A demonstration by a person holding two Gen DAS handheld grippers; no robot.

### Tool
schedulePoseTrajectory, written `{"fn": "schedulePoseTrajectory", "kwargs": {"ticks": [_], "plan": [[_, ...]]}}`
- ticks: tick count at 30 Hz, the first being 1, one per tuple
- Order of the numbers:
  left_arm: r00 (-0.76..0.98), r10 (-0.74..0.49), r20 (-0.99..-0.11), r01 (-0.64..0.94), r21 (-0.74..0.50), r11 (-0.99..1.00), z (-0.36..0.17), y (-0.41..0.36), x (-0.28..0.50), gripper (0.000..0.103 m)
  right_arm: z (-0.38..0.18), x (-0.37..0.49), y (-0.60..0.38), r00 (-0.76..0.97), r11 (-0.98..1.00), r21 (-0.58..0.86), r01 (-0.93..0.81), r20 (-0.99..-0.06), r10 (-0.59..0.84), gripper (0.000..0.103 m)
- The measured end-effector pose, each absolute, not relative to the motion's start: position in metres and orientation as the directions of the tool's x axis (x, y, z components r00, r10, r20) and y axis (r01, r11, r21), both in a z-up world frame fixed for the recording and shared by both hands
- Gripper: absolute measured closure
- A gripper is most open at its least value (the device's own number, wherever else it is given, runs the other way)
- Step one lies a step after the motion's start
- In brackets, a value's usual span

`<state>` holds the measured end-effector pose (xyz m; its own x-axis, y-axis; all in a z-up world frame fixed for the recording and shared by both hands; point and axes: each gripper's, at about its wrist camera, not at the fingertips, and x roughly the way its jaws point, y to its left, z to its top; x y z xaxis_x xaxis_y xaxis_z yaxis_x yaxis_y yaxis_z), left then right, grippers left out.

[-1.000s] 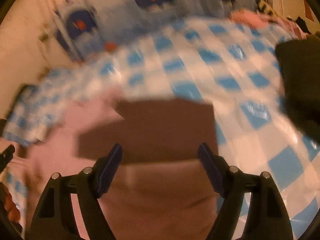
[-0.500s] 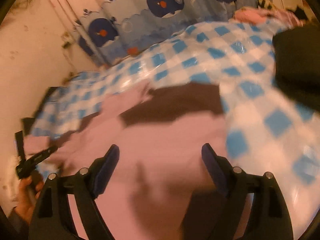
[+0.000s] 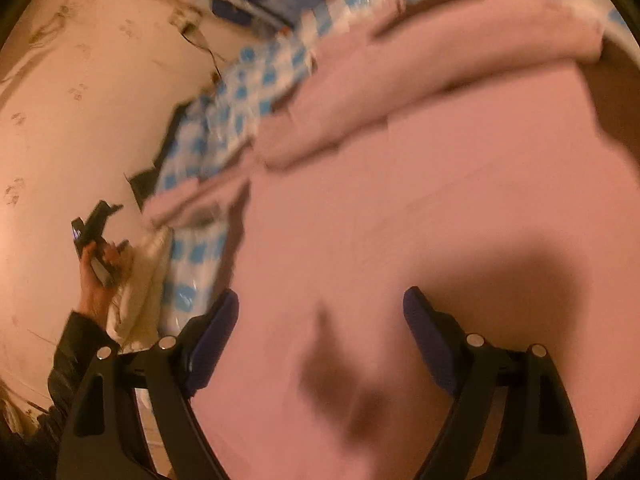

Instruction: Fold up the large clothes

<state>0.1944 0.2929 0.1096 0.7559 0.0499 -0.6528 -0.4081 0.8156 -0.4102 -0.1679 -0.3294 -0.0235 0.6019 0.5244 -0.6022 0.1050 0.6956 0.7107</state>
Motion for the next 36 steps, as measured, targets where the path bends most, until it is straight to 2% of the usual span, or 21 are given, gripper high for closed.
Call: {"fn": "schedulePoseTrajectory", "kwargs": {"ticks": [3,7,15,19,25,32,33,34,35,36], "plan": [[0.742,0.047,-0.668,-0.439,-0.433,0.787,0.100,0.319,0.209,0.011,-0.024,-0.167,-0.322,0.595,0.719,0.689,0.088,-0.615,0.517,0.022],[0.755,0.107,-0.647,-0.442,-0.383,0.811,0.100,0.317,0.224,0.011,-0.027,-0.169,-0.322,0.593,0.728,0.681,0.082,-0.620,0.514,0.022],[0.621,0.296,-0.726,-0.542,-0.124,0.832,0.085,0.293,0.270,0.009,-0.029,-0.170,-0.324,0.593,0.729,0.679,0.083,-0.622,0.512,0.022],[0.579,0.346,-0.738,-0.576,-0.070,0.814,0.076,0.289,0.285,0.008,-0.030,-0.171,-0.324,0.593,0.728,0.681,0.085,-0.621,0.512,0.022],[0.591,0.274,-0.758,-0.528,-0.107,0.842,0.063,0.281,0.300,0.008,-0.031,-0.170,-0.322,0.593,0.731,0.677,0.084,-0.624,0.510,0.022],[0.593,0.110,-0.798,-0.556,-0.306,0.773,0.046,0.316,0.297,0.008,-0.031,-0.170,-0.322,0.593,0.730,0.678,0.084,-0.623,0.511,0.022],[0.611,0.091,-0.786,-0.545,-0.334,0.769,0.046,0.317,0.295,0.010,-0.030,-0.170,-0.322,0.593,0.730,0.678,0.084,-0.623,0.511,0.022],[0.635,0.060,-0.770,-0.525,-0.374,0.764,0.046,0.317,0.293,0.027,-0.031,-0.170,-0.322,0.594,0.729,0.679,0.083,-0.622,0.511,0.022],[0.647,0.018,-0.763,-0.513,-0.417,0.750,0.044,0.318,0.292,0.037,-0.030,-0.170,-0.323,0.594,0.728,0.681,0.083,-0.620,0.512,0.022],[0.657,-0.015,-0.753,-0.503,-0.453,0.736,0.041,0.320,0.290,0.055,-0.030,-0.170,-0.323,0.595,0.727,0.682,0.083,-0.619,0.512,0.022]]}}
